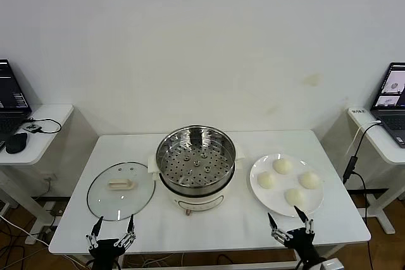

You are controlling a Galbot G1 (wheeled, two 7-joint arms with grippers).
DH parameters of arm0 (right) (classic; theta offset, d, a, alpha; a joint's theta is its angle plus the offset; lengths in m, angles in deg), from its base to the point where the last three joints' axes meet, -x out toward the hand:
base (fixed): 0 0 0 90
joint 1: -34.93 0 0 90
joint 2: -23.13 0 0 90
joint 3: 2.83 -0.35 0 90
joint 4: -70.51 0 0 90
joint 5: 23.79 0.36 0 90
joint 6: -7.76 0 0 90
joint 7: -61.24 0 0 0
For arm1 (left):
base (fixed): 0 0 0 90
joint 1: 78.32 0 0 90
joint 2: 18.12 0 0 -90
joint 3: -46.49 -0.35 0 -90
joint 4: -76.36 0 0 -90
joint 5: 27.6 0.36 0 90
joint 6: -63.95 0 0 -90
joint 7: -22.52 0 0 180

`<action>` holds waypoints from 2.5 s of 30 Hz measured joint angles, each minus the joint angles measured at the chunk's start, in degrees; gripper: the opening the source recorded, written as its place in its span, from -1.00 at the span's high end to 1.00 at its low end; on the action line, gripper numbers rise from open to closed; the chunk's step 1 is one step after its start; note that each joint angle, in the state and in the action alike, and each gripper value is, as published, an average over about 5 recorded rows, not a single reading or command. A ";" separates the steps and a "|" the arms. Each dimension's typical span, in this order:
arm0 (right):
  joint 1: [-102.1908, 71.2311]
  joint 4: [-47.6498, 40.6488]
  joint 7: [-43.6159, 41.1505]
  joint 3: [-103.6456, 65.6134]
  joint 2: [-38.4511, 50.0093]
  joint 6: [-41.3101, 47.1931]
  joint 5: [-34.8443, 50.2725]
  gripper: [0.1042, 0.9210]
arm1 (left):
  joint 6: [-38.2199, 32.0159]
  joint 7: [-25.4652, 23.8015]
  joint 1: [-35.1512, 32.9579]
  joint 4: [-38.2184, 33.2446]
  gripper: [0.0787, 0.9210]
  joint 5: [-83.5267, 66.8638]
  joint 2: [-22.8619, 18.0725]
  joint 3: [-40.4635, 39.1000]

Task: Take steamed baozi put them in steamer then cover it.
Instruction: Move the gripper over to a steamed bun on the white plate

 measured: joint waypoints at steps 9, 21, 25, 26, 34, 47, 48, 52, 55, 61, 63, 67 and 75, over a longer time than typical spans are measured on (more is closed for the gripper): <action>7.63 -3.36 -1.22 -1.15 6.90 3.27 -14.54 -0.76 | 2.09 2.15 1.16 -0.61 -0.77 3.27 0.15 -0.23; 25.66 -12.92 -13.51 4.85 22.12 5.96 -26.10 -0.76 | 2.25 4.06 3.15 -0.10 -0.77 9.91 -0.04 -0.22; 34.29 -17.66 -19.60 10.54 26.98 6.35 -26.64 -0.76 | 1.67 4.50 3.41 0.00 -0.77 12.37 -0.26 0.10; 36.67 -19.02 -21.21 12.28 27.94 6.37 -26.62 -0.76 | 1.46 4.63 3.51 0.09 -0.77 13.02 -0.29 0.21; 55.33 -29.71 -34.05 28.04 32.73 5.72 -25.52 -0.76 | 0.41 5.17 4.29 0.48 -0.77 16.71 -0.06 1.18; 76.85 -43.36 -46.78 51.32 32.04 3.50 -25.53 -0.76 | -0.22 5.29 5.24 0.85 -0.77 18.78 0.57 2.12; 77.84 -44.19 -47.18 52.56 31.67 3.38 -25.61 -0.76 | -0.24 5.28 5.32 0.85 -0.77 18.87 0.59 2.24; 81.11 -47.41 -48.22 56.65 29.90 3.18 -26.14 -0.76 | -0.31 5.26 5.53 0.85 -0.77 19.15 0.75 2.70; 82.77 -49.86 -48.55 58.68 28.34 3.08 -26.82 -0.76 | -0.40 5.25 5.67 0.86 -0.77 19.35 0.80 2.99; 84.54 -54.43 -48.66 61.20 25.14 2.67 -28.70 -0.76 | -0.66 5.27 5.68 0.89 -0.77 19.64 0.83 3.55; 85.01 -55.82 -48.61 61.75 24.13 2.56 -29.34 -0.76 | -0.83 5.31 5.60 0.96 -0.77 19.65 0.97 3.79; 85.86 -58.41 -48.32 62.49 22.24 2.38 -30.28 -0.76 | -1.19 5.39 5.45 1.07 -0.77 19.68 1.29 4.23; 86.99 -62.56 -47.62 63.40 18.87 2.37 -31.38 -0.76 | -1.52 5.45 5.50 1.07 -0.77 19.81 1.62 4.71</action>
